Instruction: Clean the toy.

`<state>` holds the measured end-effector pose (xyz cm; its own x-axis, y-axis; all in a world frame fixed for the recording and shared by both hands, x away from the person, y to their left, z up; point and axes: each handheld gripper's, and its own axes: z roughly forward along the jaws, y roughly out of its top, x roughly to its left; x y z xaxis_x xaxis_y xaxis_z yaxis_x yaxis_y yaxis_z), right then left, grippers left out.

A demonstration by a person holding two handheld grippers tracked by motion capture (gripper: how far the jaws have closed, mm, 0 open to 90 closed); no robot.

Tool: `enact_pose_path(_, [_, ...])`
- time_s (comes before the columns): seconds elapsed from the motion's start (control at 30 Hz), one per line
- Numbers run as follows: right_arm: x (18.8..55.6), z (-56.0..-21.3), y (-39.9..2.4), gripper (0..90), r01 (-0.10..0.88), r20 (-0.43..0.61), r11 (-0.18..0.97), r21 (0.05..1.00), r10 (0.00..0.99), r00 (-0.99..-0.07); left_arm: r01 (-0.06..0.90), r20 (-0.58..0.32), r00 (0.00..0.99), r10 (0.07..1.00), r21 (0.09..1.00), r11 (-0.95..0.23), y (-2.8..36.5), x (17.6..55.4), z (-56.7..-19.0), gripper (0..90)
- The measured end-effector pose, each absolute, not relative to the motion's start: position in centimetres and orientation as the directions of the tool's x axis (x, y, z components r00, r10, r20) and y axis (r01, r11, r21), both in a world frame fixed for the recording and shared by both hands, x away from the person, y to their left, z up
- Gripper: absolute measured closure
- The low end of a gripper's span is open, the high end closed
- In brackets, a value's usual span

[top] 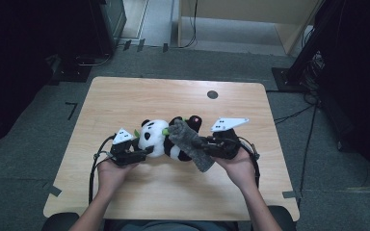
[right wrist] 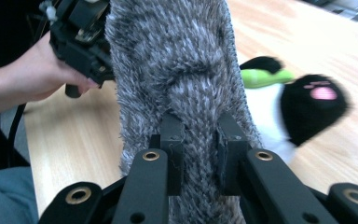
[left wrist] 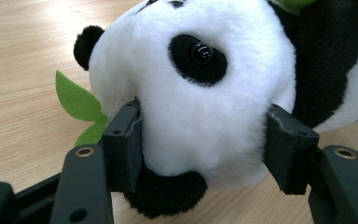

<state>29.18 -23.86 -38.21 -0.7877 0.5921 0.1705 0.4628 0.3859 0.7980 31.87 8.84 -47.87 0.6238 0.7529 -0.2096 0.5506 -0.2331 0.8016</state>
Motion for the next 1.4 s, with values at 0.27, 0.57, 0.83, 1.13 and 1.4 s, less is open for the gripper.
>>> enact_pose_path(0.27, [30.2, -40.3, -24.0, 77.4, 0.489, 0.170, 0.399, 0.776, 0.615, -0.770, 0.548, -0.211, 0.635, 0.743, 0.801, -0.240, 8.9, 31.9, -47.9, 37.6])
enact_pose_path(0.57, [31.0, -41.1, -25.5, 77.8, 0.530, 0.178, 0.376, 0.760, 0.664, -0.726, 0.545, -0.202, 0.630, 0.750, 0.803, -0.242, 8.7, 31.8, -47.9, 37.5])
enact_pose_path(0.83, [30.9, -39.4, -26.1, 77.9, 0.504, 0.154, 0.354, 0.788, 0.679, -0.718, 0.542, -0.205, 0.631, 0.748, 0.806, -0.236, 8.8, 31.8, -48.0, 37.7])
enact_pose_path(1.13, [31.1, -35.7, -21.5, 77.9, 0.418, 0.109, 0.380, 0.826, 0.618, -0.778, 0.542, -0.199, 0.629, 0.752, 0.805, -0.242, 8.8, 31.6, -47.9, 37.8])
enact_pose_path(1.4, [32.6, -36.7, -13.9, 78.0, 0.432, 0.127, 0.447, 0.783, 0.565, -0.815, 0.543, -0.198, 0.630, 0.751, 0.803, -0.244, 8.8, 31.6, -47.8, 38.5])
